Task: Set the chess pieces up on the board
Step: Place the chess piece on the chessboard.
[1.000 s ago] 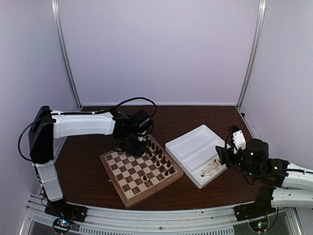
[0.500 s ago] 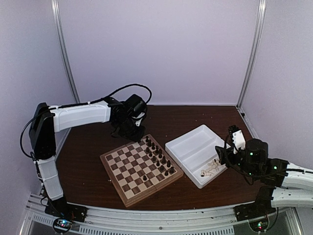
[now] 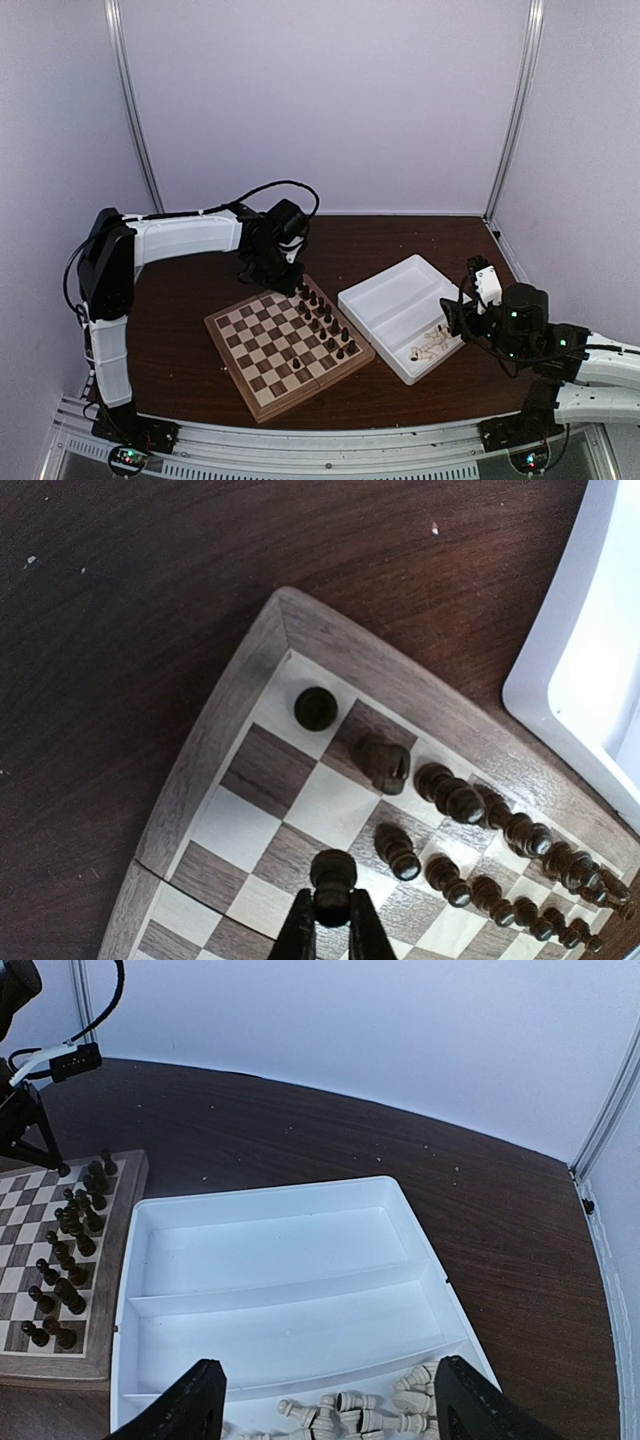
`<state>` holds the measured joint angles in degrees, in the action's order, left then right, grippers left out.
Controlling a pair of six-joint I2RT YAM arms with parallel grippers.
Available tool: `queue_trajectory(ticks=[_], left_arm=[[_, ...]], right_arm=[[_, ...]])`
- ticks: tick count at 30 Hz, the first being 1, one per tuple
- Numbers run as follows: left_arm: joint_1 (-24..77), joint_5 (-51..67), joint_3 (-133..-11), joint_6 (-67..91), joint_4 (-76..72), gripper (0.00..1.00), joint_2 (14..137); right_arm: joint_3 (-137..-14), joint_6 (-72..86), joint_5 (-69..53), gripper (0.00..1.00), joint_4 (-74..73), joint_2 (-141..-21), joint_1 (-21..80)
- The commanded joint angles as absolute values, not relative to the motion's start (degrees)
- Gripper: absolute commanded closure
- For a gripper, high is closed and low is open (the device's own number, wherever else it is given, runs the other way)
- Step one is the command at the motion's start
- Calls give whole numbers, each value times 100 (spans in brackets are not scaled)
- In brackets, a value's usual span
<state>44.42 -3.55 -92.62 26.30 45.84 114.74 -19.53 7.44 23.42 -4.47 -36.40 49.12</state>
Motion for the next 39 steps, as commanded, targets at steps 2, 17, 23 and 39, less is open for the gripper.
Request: queue_trajectory(ticks=[2, 17, 23, 39], left_arm=[[4386, -157, -9502, 2531, 4395, 99, 11638], [4379, -139, -9635, 2505, 4343, 98, 11953], [4369, -182, -9646, 2486, 4350, 98, 12004], [4333, -189, -9656, 2461, 4360, 96, 12076]], right_arm=[[-1925, 756, 2402, 25, -353, -3644, 4896], [-1916, 756, 2409, 25, -353, -3639, 4895], [-1915, 756, 2417, 24, -354, -3630, 4894], [-1906, 765, 2418, 24, -352, -3630, 4891]])
